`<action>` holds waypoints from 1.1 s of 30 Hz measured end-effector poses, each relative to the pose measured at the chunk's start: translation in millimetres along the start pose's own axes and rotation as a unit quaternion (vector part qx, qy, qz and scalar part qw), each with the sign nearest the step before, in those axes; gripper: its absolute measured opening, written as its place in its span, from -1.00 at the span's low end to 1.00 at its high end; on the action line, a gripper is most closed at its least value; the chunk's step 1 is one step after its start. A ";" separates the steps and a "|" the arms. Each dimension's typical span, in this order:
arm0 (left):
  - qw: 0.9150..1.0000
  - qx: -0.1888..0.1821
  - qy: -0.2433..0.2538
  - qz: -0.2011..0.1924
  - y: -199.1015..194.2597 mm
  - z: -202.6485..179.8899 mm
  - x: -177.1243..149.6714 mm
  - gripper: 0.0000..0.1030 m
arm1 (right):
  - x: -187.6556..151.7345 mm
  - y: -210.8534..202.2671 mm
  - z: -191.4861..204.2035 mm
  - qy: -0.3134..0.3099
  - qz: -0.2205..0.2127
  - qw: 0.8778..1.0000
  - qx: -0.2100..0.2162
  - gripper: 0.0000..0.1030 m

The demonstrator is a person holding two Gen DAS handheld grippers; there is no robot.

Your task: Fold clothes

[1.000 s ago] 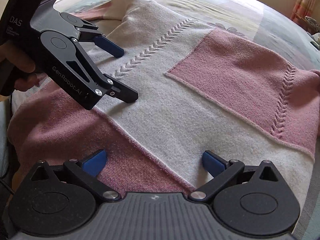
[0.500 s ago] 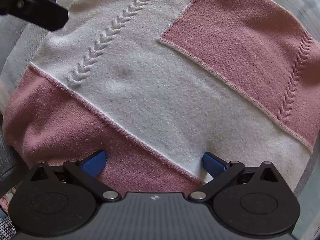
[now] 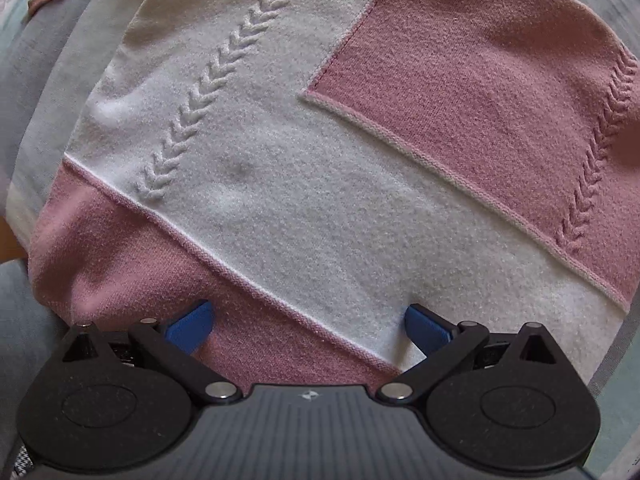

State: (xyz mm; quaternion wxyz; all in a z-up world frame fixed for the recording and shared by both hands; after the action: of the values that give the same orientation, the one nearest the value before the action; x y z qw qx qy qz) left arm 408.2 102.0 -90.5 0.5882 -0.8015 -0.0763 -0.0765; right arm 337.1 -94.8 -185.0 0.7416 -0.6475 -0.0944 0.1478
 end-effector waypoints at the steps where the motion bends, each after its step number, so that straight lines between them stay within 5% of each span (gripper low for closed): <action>1: 1.000 -0.003 -0.021 -0.005 5.4 1.4 1.8 0.88 | 6.4 -6.7 -6.4 0.010 -0.014 1.000 0.016 1.00; 6: 0.994 -0.038 -0.054 -0.082 19.2 -5.1 18.6 0.88 | 40.4 -39.4 -38.9 0.058 -0.085 0.990 0.091 1.00; 9: 0.990 -0.061 -0.037 -0.119 31.4 -7.7 19.6 0.88 | 71.8 -35.9 -55.1 0.060 -0.139 0.984 0.089 1.00; 14: 0.992 -0.070 -0.064 -0.086 65.6 11.0 -8.5 0.86 | 78.6 -14.0 -43.2 0.036 -0.201 0.978 0.033 1.00; 21: 0.986 -0.101 -0.024 -0.132 38.3 19.7 -13.7 0.86 | 79.9 7.7 -27.1 0.035 -0.268 0.962 -0.027 1.00; 26: 0.982 -0.094 -0.094 -0.135 42.3 64.1 -18.9 0.85 | 81.2 9.3 -26.9 0.070 -0.293 0.953 -0.041 1.00; 30: 0.960 -0.092 -0.184 -0.191 27.6 111.3 -30.7 0.85 | 82.0 10.1 -26.3 0.086 -0.302 0.948 -0.048 1.00; 33: 0.922 -0.099 -0.286 -0.244 15.5 157.0 -47.0 0.84 | 81.7 10.7 -25.9 0.087 -0.303 0.948 -0.049 1.00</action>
State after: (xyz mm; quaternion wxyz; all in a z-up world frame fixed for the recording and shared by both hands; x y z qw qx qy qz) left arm 370.7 245.7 -161.5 0.4225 -0.7999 -0.4262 0.0075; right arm 421.3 -89.8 -203.6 0.7240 -0.6344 -0.2286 -0.1454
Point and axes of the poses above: each gripper's, at about its wrist camera, not at the fingertips, and y roughly the way its jaws point, z to its left, x to its top, the point moved 8 cm from there along y, roughly the way its jaws point, and after that the axes turned 9 degrees about y, right-handed, at the moved point
